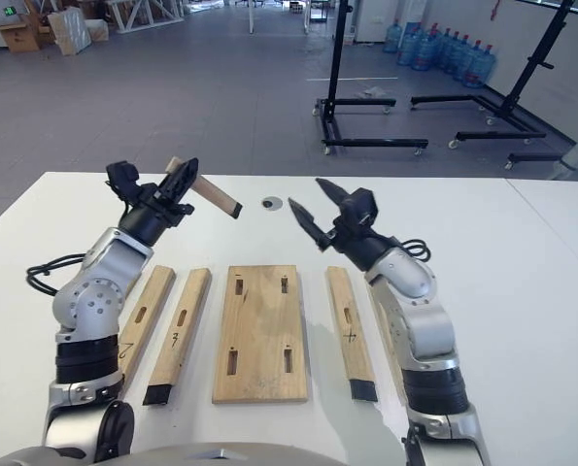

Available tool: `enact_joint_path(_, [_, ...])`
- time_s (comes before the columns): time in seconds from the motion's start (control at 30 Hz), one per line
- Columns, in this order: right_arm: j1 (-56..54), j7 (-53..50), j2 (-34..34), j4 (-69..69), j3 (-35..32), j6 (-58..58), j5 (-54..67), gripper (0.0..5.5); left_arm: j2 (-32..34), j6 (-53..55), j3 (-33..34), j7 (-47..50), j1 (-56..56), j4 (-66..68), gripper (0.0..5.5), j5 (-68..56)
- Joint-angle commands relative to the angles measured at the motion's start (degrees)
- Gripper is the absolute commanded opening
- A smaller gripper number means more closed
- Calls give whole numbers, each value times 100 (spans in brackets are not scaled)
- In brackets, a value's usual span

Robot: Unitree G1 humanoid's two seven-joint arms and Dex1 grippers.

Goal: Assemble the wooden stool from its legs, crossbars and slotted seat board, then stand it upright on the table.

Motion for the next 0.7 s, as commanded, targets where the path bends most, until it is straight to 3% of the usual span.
enact_joint_path(0.03, [217, -848, 140, 15, -677, 20, -168, 308, 870, 673, -145, -254, 651, -1272, 38, -114])
enact_joint_path(0.13, [614, -1484, 324, -281, -1124, 21, -261, 308, 1388, 1177, 51, -250, 974, -1705, 38, -315])
enact_joint_path(0.27, [1149, -2015, 661, -652, -1222, -43, -427, 308, 1851, 1270, 424, -185, 1275, -1435, 38, -28])
enact_joint_path(0.4, [1320, -2226, 831, -694, -1111, -45, -548, 308, 1846, 1152, 975, -2, 2041, -1654, 38, 40])
enact_joint_path(0.7, [1506, -2464, 1078, -716, -860, -196, -822, 308, 1972, 622, 1445, -68, 2990, -1902, 38, 508])
